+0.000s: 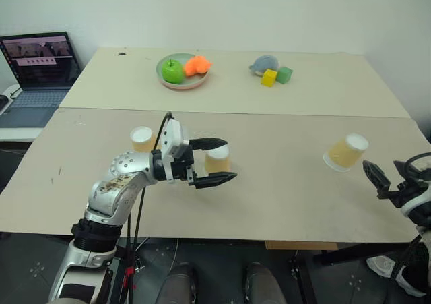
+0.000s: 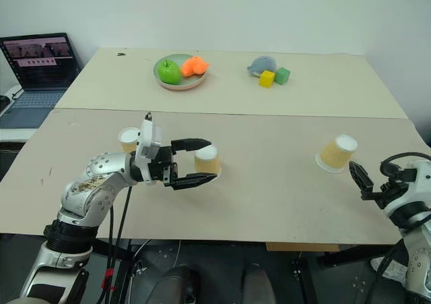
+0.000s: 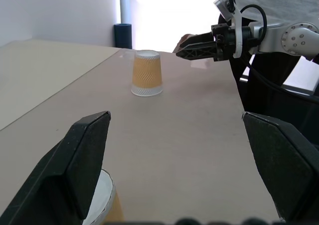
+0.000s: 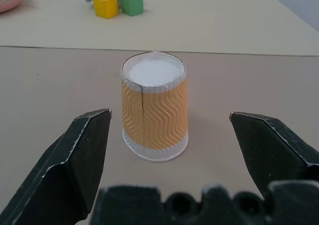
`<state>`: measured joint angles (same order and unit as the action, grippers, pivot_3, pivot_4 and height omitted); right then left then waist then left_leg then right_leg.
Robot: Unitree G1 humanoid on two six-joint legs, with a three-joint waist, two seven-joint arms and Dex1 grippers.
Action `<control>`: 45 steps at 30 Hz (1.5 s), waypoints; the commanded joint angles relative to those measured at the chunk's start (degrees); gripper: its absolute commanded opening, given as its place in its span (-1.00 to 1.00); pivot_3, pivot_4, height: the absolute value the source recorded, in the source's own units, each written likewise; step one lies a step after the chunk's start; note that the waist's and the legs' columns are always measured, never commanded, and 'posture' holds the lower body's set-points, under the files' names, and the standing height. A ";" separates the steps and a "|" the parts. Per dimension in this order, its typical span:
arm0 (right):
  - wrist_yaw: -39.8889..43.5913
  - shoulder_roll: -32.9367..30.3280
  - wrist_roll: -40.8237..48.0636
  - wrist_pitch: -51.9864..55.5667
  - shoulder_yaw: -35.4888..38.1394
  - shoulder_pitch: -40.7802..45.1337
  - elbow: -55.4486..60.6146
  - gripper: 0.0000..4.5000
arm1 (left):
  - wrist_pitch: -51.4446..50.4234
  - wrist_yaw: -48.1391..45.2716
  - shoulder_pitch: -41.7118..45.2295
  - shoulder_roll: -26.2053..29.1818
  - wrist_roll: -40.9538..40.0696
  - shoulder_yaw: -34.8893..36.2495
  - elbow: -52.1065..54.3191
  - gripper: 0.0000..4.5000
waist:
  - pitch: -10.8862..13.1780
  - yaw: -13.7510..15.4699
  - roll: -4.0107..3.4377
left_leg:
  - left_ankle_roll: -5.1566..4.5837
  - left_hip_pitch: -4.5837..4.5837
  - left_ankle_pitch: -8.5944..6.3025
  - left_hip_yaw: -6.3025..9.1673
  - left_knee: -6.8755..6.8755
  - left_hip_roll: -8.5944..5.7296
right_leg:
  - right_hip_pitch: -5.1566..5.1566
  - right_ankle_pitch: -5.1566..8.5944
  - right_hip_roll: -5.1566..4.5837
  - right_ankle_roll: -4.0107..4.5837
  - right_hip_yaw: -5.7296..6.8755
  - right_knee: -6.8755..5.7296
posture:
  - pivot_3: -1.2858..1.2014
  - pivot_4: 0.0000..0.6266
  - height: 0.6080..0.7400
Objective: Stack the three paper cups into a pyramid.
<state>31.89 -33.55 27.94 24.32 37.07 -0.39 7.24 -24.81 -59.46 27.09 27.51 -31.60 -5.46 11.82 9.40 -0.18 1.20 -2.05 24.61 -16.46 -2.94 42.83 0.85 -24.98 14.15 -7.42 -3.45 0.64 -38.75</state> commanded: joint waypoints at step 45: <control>10.30 -4.03 -4.09 -14.59 -15.62 30.94 -29.70 0.18 | -4.79 9.54 -10.07 7.49 -4.53 14.12 10.08 1.00 | 0.04 -1.10 -0.07 | 0.00 0.01 0.00 -0.05 -0.01 0.03 | -0.09 -0.01 0.00 0.00 -0.07 -0.08 | 0.03 -0.52 0.06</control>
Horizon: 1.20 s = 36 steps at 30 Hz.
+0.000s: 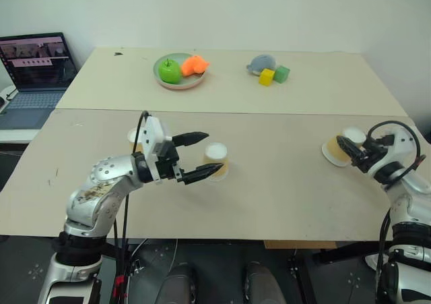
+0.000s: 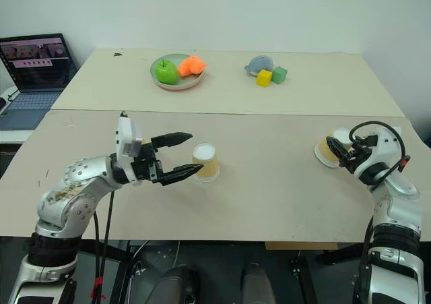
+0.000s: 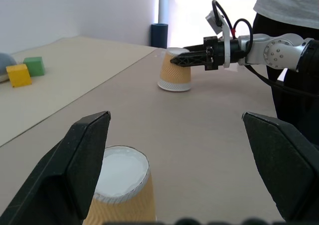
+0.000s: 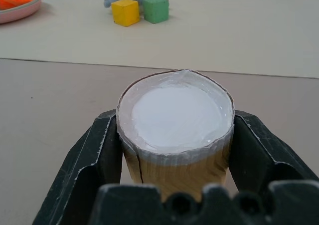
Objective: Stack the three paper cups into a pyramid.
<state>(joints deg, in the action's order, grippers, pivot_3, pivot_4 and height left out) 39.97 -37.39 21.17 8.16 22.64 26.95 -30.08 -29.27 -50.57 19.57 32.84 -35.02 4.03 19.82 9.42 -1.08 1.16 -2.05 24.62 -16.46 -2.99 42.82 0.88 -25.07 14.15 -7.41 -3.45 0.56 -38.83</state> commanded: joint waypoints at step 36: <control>26.27 9.24 -0.21 6.22 -25.43 9.26 13.85 0.18 | -1.13 8.30 -8.52 3.34 -4.34 6.57 10.32 1.00 | 0.05 0.40 -0.02 | 0.01 0.04 0.01 0.09 0.02 -0.02 | 0.02 -0.01 -0.05 0.00 0.16 0.02 | 0.03 -0.52 0.06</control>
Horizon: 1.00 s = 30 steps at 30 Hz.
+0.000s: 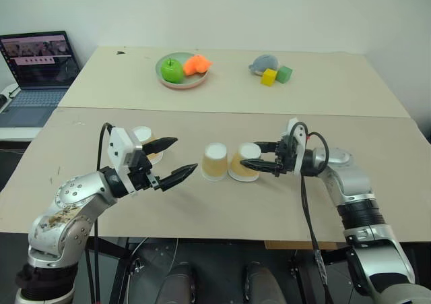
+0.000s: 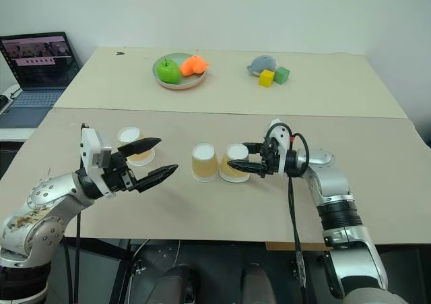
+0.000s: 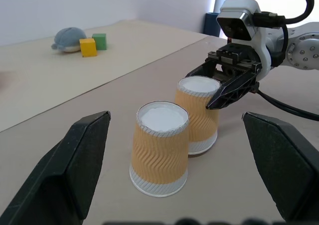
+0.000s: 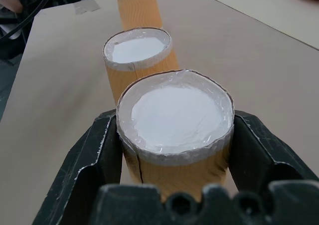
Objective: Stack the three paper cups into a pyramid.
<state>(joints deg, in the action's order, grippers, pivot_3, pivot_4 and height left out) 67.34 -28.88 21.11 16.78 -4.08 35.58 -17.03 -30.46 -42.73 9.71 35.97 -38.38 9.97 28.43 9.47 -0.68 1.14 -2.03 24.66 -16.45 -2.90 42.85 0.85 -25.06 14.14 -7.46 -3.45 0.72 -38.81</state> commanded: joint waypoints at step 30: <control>-3.38 -13.21 22.09 24.89 18.14 -1.84 23.90 0.99 | 3.74 16.45 -0.19 -7.23 4.97 4.48 -1.25 1.00 | 0.05 0.09 0.07 | 0.00 0.01 0.00 0.01 -0.03 0.06 | 0.00 0.00 0.00 0.00 -0.02 0.04 | 0.03 -0.52 0.06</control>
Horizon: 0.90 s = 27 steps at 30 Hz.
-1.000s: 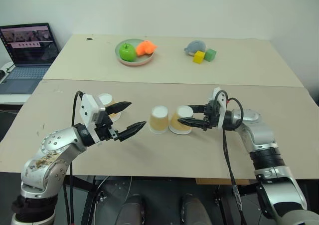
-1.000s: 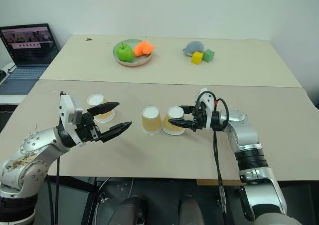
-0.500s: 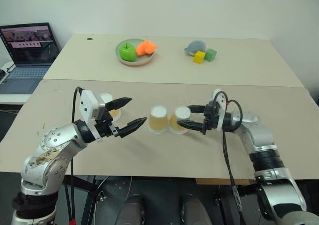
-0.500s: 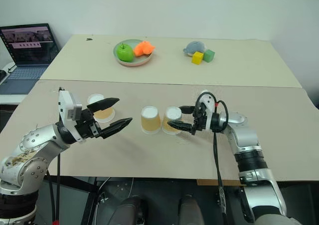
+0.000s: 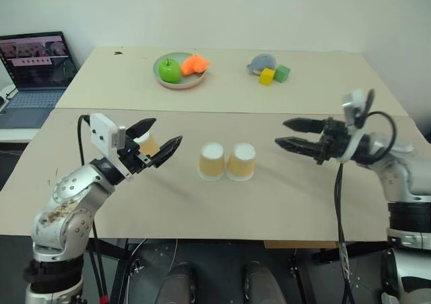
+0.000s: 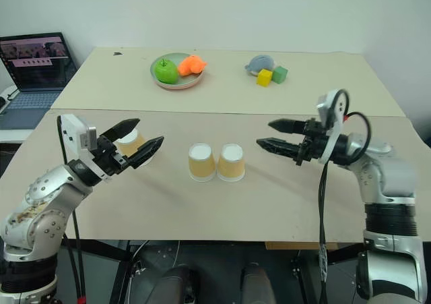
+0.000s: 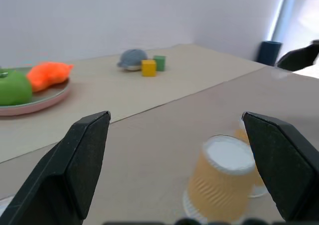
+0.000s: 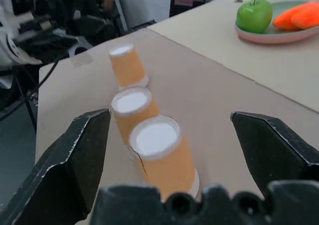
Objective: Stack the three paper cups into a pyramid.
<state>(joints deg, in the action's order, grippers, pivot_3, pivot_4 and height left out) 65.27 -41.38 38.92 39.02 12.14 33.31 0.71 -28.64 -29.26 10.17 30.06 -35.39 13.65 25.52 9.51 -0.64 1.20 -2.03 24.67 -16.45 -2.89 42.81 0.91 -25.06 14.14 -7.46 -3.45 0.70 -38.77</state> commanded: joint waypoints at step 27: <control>-8.60 1.65 5.76 -0.57 1.34 -3.34 13.31 0.99 | 4.65 21.20 6.14 -10.74 19.60 -0.58 -11.54 1.00 | 0.04 1.17 0.11 | -0.01 0.04 0.00 0.05 0.05 -0.06 | 0.02 -0.02 -0.04 0.00 0.04 -0.01 | 0.03 -0.52 0.06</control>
<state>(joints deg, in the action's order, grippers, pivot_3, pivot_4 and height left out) 57.14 -38.92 43.39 39.41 10.70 30.03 11.82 -24.79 -9.16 15.12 19.67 -15.89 11.56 13.85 9.55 0.53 1.31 -2.04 24.71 -16.46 -2.84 42.86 0.85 -25.04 14.12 -7.50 -3.45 0.75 -38.77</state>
